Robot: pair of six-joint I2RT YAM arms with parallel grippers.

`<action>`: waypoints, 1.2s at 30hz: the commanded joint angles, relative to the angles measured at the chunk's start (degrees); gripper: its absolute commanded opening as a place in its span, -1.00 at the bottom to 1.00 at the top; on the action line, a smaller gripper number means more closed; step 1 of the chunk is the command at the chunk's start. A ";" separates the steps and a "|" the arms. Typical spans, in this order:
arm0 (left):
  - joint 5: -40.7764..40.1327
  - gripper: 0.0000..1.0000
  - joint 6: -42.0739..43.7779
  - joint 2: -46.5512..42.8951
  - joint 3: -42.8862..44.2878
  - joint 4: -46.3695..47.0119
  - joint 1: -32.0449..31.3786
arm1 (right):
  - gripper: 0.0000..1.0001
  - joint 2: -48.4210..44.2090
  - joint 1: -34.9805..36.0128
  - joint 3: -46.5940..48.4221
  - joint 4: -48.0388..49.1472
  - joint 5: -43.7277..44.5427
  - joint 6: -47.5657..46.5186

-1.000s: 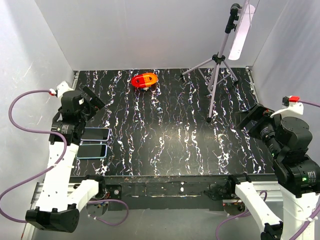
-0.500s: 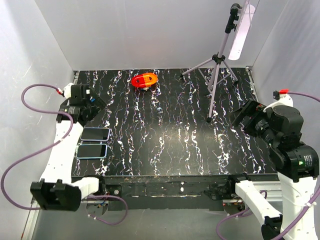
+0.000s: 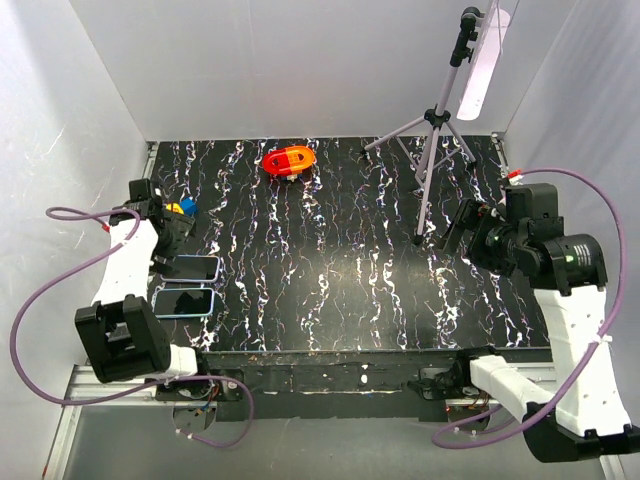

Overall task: Take the phone out of the phone case
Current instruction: Pick up the phone at the center of the board.

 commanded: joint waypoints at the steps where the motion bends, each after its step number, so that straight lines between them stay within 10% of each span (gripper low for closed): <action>1: 4.86 0.99 -8.47 2.92 -2.60 1.21 2.96 | 1.00 -0.71 -0.11 3.08 -0.21 -2.01 -0.39; 36: 3.03 0.99 -18.24 22.35 2.05 4.39 5.78 | 1.00 -10.21 -0.11 -2.02 4.64 -4.13 -2.06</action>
